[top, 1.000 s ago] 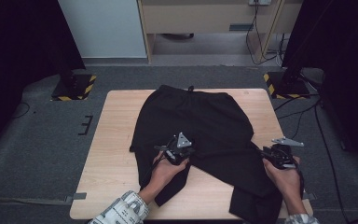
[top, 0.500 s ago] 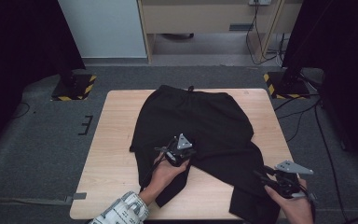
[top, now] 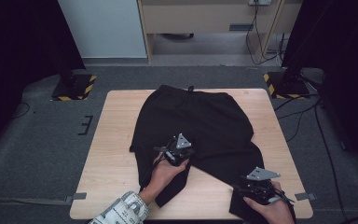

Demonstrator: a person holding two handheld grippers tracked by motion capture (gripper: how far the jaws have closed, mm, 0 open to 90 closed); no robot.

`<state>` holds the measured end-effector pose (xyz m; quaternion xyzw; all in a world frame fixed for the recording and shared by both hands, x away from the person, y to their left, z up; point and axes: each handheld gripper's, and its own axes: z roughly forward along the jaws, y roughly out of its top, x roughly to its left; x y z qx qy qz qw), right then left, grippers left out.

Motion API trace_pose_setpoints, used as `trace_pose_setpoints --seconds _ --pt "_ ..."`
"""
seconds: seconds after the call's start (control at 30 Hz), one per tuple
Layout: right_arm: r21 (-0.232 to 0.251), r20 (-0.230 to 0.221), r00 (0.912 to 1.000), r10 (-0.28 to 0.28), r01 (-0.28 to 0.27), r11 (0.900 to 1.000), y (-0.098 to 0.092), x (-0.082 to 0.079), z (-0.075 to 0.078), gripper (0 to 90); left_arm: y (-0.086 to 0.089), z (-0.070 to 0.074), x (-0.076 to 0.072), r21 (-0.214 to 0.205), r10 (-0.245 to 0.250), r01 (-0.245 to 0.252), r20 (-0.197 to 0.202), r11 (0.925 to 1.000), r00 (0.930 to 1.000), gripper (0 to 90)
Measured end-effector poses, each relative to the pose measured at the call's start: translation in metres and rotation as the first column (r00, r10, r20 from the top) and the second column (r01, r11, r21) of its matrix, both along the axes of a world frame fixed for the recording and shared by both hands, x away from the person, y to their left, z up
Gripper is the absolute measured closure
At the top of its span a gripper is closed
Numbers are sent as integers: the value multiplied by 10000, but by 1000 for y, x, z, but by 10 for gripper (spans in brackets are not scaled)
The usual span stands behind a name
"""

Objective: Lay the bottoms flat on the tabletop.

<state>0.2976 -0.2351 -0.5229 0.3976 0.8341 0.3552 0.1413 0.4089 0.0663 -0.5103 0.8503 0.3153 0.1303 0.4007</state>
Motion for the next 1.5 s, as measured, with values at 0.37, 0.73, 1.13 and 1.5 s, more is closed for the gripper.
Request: trace_pose_setpoints --seconds 0.37,0.73,1.13,1.5 --pt "978 490 9987 -155 107 9952 -14 5 26 900 -3 14 4 -299 37 -32 168 9995 9999 869" --pt "1177 21 9824 -1870 1855 9756 -54 83 30 900 -27 23 42 -118 575 -572 317 9983 9978 869" --pt "1218 -74 9620 -2728 2717 9546 -59 96 4 666 -37 2 50 489 505 -511 115 9975 9987 862" --pt "1473 435 9889 -1418 1340 9800 -27 50 22 602 -35 7 44 276 468 -474 219 9985 9987 860"
